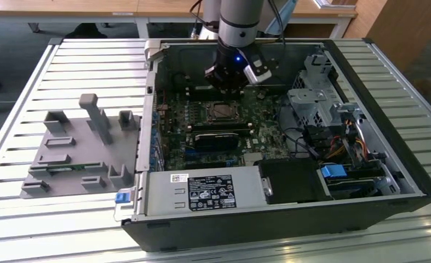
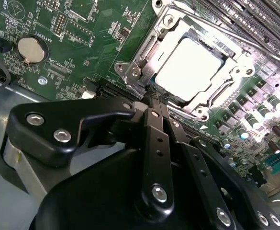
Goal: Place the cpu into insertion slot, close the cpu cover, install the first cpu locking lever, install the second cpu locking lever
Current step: 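Install the first cpu locking lever, then install the second cpu locking lever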
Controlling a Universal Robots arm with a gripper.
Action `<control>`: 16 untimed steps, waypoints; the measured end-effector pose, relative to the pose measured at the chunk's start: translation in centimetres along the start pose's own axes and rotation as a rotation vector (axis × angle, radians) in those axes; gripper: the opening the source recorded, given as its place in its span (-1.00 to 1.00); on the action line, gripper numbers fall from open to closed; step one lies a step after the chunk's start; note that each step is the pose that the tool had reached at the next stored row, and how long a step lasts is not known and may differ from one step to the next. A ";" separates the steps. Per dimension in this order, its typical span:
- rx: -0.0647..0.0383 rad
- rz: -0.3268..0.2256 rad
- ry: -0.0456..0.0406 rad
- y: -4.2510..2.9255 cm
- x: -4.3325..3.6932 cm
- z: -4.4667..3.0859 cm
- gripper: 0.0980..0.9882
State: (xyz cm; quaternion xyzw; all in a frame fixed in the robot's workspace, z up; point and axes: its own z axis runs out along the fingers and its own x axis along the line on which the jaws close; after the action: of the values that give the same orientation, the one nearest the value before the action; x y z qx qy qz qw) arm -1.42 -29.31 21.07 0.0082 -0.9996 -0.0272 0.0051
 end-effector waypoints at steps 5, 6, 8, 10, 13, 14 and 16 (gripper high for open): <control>0.000 0.000 0.0000 -0.22 0.00 -0.01 -0.98; 0.000 0.000 0.0000 -0.28 0.01 -0.01 -0.98; 0.000 0.000 0.0000 -0.43 0.01 -0.03 -0.98; 0.000 0.000 0.0000 -0.58 0.01 -0.03 -0.98; 0.000 0.000 0.0000 -0.85 0.01 -0.05 -0.98; 0.000 0.000 0.0000 -0.96 0.02 -0.05 -0.98; 0.000 0.000 0.0000 -1.06 0.02 -0.06 -0.98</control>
State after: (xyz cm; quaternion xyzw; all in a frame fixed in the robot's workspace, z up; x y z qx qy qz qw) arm -1.43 -30.37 21.07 0.0081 -0.9996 -0.0272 0.0051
